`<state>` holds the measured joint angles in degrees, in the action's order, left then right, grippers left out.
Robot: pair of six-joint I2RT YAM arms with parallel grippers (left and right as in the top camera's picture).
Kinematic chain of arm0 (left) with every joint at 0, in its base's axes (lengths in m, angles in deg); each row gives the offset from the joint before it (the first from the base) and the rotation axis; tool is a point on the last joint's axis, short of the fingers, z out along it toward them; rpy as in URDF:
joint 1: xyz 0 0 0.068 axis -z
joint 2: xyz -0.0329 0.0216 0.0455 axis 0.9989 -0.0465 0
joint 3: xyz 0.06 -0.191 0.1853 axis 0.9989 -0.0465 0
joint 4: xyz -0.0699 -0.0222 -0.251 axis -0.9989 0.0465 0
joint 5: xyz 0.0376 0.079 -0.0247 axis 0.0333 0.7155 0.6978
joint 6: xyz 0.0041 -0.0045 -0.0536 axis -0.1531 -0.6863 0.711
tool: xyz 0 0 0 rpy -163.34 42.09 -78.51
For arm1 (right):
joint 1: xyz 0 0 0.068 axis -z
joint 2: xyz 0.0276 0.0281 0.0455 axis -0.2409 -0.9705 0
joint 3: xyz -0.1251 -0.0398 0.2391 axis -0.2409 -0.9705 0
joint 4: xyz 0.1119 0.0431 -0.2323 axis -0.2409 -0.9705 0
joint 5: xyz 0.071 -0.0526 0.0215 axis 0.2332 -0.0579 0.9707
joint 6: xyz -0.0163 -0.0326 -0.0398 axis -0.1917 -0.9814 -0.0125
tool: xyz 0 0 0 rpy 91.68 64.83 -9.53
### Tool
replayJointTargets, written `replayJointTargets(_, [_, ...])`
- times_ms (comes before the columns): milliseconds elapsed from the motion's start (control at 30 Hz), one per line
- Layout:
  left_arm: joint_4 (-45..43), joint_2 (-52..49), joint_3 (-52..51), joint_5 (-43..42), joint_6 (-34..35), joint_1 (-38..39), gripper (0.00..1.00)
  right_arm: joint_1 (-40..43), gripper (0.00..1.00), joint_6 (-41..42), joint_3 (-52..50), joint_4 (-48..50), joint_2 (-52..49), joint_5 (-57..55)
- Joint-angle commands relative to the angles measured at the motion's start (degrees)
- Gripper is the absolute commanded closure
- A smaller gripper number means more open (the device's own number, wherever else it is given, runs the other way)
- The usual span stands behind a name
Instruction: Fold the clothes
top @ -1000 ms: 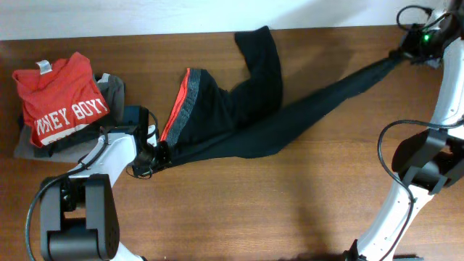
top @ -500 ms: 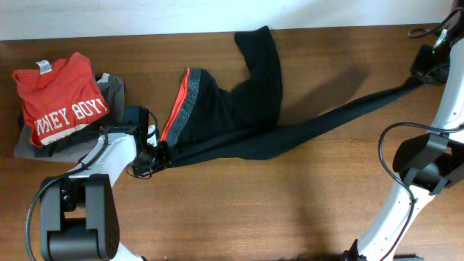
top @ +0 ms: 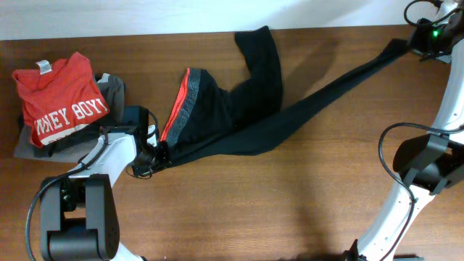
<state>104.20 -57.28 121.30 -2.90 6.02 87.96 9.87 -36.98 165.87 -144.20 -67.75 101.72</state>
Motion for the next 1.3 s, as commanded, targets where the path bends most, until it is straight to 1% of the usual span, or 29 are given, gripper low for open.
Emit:
replayJointTargets(0, [1.0,-2.4,-1.7,2.2,0.8,-0.4,0.89,2.9,0.88,-10.1,1.8,-5.9,0.8,3.3])
replayJointTargets(67, [0.9,-2.4,-1.7,2.2,0.8,-0.4,0.89,4.4,0.73,-10.9,0.6,-10.8,0.6,-4.4])
replayJointTargets(167, [0.6,-2.4,-1.7,2.2,0.8,-0.4,0.89,6.9,0.73,-4.1,-2.3,-14.1,0.2,-19.6])
replayJointTargets(233, [0.3,-2.4,-1.7,2.2,0.8,-0.4,0.89,8.5,0.72,-0.1,-5.0,-14.1,0.2,-27.1])
replayJointTargets(267, [0.1,-2.4,-1.7,2.2,0.8,-0.4,0.89,9.2,0.72,0.9,-5.8,-14.2,0.2,-28.7])
replayJointTargets(367, [-0.3,-2.4,-1.7,2.2,0.8,-0.4,0.89,11.1,0.72,1.8,-7.4,-14.5,0.2,-26.5])
replayJointTargets(467, [-0.7,-2.4,-1.7,2.2,0.8,-0.4,0.89,11.5,0.71,1.4,-7.4,-13.9,0.2,-20.8])
replayJointTargets(533, [-0.7,-2.4,-1.7,2.2,0.8,-0.4,0.89,11.2,0.68,1.1,-7.4,-13.1,0.2,-16.4])
replayJointTargets(633, [-0.6,-2.4,-1.7,2.2,0.8,-0.4,0.89,9.9,0.65,-1.8,-7.7,-11.8,0.2,-10.4])
replayJointTargets(667, [-0.5,-2.4,-1.7,2.2,0.8,-0.4,0.89,8.6,0.60,-2.9,-8.1,-10.6,0.1,-7.5])
replayJointTargets(733, [-0.5,-2.4,-1.7,2.2,0.8,-0.4,0.89,7.1,0.56,-3.1,-9.3,-8.5,0.1,-7.2])
replayJointTargets(800, [-0.5,-2.4,-1.7,2.2,0.8,-0.4,0.89,5.4,0.56,-3.1,-10.9,-6.2,0.1,-7.2])
replayJointTargets(900, [-0.5,-2.4,-1.7,2.2,0.8,-0.4,0.89,2.7,0.55,-2.4,-15.0,-1.7,0.1,-7.7])
replayJointTargets(1000, [-0.3,-2.4,-1.7,2.2,0.8,-0.4,0.88,0.5,0.55,1.3,-20.9,4.7,0.1,-9.7])
replayJointTargets(1033, [-0.1,-2.4,-1.7,2.2,0.8,-0.4,0.87,0.0,0.55,2.8,-22.9,7.0,0.1,-10.6])
replayJointTargets(1067, [0.0,-2.4,-1.7,2.2,0.8,-0.4,0.82,-0.5,0.55,4.5,-25.4,9.9,0.1,-11.6])
replayJointTargets(1167, [0.8,-2.4,-1.7,2.2,0.8,-0.4,0.80,-1.6,0.52,9.6,-32.8,19.3,0.1,-12.3])
replayJointTargets(1267, [1.0,-2.4,-1.7,2.2,0.8,-0.4,0.79,-2.3,0.52,10.5,-37.1,26.0,0.1,-11.4])
